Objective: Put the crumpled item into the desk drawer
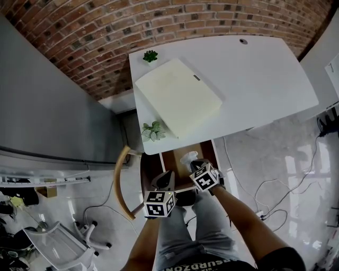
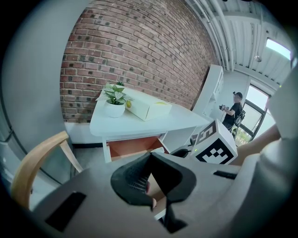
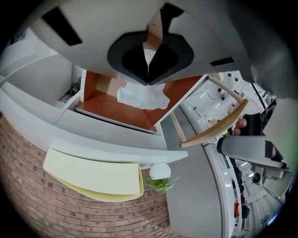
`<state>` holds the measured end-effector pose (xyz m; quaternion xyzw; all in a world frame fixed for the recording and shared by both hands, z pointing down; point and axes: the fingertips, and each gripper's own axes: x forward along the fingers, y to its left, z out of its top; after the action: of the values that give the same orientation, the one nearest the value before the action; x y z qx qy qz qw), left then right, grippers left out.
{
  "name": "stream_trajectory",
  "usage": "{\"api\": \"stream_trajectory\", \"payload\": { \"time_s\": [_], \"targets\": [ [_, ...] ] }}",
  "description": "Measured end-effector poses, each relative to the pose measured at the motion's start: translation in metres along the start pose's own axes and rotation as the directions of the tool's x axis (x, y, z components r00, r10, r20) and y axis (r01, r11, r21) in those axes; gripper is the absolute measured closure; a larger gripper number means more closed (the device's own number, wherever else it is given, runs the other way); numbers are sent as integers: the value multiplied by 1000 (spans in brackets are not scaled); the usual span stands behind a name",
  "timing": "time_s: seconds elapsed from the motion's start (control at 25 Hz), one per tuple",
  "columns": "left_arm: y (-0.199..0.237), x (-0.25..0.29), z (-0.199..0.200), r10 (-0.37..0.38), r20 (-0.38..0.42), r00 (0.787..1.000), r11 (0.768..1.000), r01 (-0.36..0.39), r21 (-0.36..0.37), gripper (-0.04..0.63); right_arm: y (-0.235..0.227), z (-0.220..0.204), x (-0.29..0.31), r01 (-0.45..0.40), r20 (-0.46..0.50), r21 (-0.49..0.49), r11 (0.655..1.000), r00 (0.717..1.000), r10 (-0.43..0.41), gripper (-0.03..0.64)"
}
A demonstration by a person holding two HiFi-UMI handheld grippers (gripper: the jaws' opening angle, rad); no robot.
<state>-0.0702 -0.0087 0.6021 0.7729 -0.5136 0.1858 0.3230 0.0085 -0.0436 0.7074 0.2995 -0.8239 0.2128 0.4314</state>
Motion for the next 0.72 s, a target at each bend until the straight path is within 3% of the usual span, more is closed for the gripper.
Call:
{"api": "stream_trajectory", "payload": {
  "time_s": [0.72],
  "targets": [
    [7,6,-10,7,-19,1000,1000,-7,-13,592,1,-17,30,-28,-90,-118,993,996,17,615]
  ]
}}
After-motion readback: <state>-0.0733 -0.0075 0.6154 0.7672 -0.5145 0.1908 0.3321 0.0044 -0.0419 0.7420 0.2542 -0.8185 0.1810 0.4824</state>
